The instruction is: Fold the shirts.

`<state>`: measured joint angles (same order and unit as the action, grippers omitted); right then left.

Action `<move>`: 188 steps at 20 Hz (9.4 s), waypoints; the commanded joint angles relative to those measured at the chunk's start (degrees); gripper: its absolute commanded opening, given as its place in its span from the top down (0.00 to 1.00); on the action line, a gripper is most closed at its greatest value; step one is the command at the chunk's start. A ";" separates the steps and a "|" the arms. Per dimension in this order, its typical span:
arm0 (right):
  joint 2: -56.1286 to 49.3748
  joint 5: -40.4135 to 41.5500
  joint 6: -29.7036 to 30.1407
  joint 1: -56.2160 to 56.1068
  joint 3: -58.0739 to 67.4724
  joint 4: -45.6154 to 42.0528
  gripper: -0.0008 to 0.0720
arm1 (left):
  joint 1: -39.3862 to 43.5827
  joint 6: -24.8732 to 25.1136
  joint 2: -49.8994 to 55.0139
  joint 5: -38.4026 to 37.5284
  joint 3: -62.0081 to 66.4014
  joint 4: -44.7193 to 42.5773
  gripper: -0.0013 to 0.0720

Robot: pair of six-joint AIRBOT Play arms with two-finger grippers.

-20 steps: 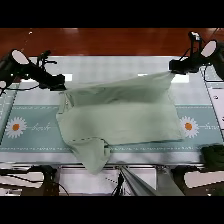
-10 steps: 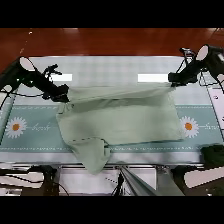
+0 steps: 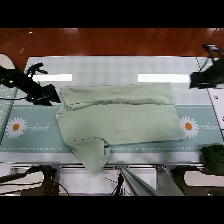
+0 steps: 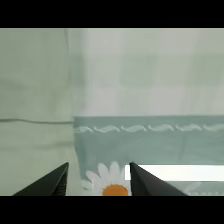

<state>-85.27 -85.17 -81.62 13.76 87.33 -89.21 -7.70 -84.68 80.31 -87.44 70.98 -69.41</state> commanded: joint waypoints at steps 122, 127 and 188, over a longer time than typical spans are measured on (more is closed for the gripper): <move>42.07 16.09 -14.71 -12.87 -19.65 19.08 0.96 | 55.52 -1.92 25.11 45.94 11.47 35.82 0.93; 43.34 15.85 -15.19 -12.87 -19.67 16.79 0.96 | 53.35 -0.42 24.26 48.06 11.72 36.85 0.94; 15.61 46.51 5.38 -15.91 -54.42 53.11 0.16 | 3.10 4.50 -21.11 18.14 6.93 8.76 0.28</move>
<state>-65.36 -46.41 -78.74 3.31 33.78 -46.61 -4.62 -80.16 58.81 -69.10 77.93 -60.66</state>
